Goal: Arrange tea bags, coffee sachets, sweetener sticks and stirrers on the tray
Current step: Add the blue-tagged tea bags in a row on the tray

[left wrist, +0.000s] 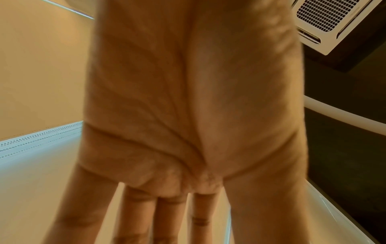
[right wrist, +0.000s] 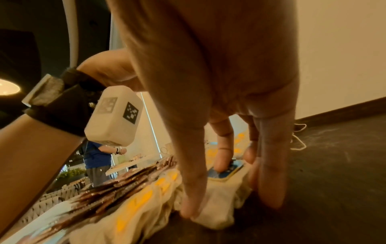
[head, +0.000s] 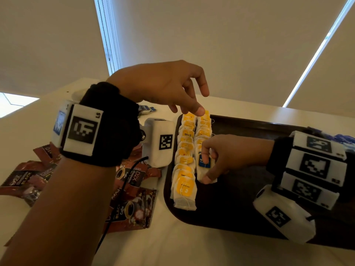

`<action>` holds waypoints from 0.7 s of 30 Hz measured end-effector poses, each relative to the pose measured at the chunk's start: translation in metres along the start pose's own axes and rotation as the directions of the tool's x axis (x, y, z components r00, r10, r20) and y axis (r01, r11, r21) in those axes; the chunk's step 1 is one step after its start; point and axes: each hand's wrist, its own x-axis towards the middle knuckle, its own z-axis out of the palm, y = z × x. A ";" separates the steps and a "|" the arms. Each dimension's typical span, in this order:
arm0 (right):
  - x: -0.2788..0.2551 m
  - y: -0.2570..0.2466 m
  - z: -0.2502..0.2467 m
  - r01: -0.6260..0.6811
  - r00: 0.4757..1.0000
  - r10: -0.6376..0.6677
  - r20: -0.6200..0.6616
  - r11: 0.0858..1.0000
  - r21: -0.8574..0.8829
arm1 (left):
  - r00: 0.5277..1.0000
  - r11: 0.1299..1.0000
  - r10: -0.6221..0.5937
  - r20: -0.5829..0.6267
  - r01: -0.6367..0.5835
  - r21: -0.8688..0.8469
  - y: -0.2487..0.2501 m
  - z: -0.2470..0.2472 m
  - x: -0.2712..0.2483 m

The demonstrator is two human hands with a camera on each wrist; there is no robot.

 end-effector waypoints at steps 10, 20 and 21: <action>-0.074 0.003 -0.033 0.357 0.884 -0.249 -0.397 0.906 0.227 | 0.938 0.969 -0.242 -0.249 0.248 -0.008 -0.042 -0.037 -0.021; -0.081 0.065 -0.058 0.370 0.866 -0.155 -0.475 0.837 0.403 | 0.803 0.859 -0.474 -0.360 0.512 0.010 -0.086 -0.059 -0.036; -0.082 0.072 -0.061 0.368 0.865 -0.126 -0.485 0.817 0.443 | 0.806 0.836 -0.502 -0.313 0.545 0.061 -0.087 -0.057 -0.032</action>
